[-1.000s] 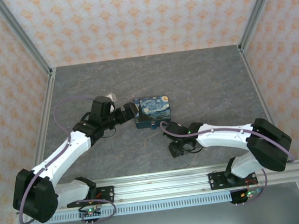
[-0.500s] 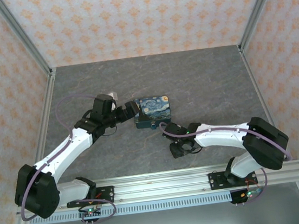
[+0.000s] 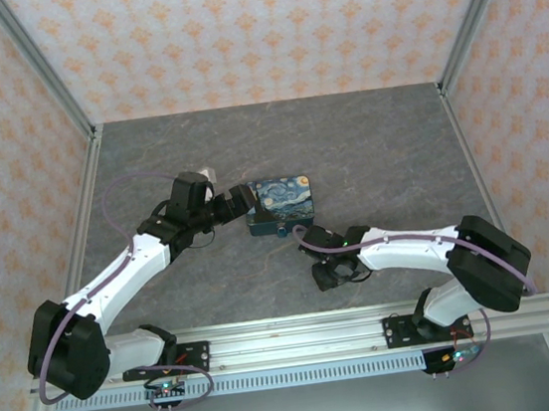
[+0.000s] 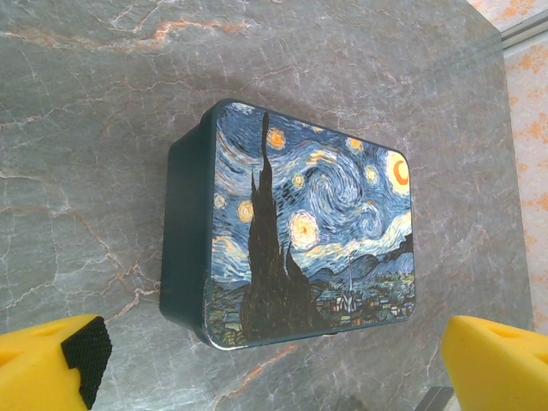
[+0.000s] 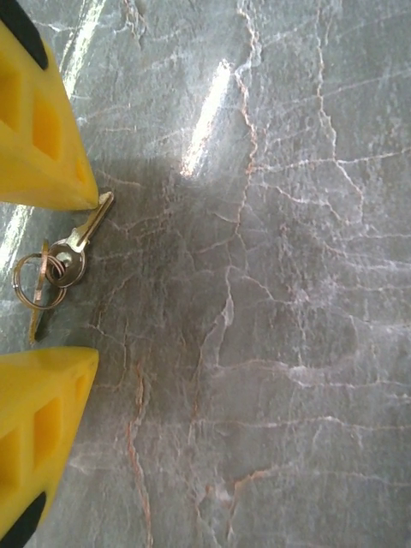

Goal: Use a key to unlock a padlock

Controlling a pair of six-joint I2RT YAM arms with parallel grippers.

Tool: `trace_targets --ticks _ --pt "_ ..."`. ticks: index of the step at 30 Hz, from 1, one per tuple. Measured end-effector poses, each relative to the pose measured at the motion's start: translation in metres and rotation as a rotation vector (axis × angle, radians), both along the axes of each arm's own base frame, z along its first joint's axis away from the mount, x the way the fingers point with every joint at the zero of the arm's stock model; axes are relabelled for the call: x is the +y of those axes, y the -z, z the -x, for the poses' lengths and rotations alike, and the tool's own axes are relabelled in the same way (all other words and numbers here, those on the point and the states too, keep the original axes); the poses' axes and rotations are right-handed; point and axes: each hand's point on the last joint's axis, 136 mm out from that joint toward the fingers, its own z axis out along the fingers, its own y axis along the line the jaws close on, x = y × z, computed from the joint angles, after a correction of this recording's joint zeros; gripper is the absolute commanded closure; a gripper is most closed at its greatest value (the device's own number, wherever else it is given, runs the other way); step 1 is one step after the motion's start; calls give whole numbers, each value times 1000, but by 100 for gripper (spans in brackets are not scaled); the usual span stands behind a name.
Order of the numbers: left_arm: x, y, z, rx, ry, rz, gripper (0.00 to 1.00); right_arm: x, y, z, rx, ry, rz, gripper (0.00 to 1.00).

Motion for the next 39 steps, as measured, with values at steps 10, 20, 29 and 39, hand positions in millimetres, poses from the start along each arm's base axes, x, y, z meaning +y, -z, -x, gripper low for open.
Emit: trace_targets --ticks 10,20,29,39 --pt "0 0 0 0 0 0 0 -1 1 3 -3 -6 6 64" --pt "0 6 -1 20 -13 0 0 -4 2 3 -4 5 17 88" --pt "13 29 3 89 -111 25 0 0 0 2 -9 42 2 100" --pt "22 28 3 85 -177 27 0 29 -51 -34 -144 192 -289 100"
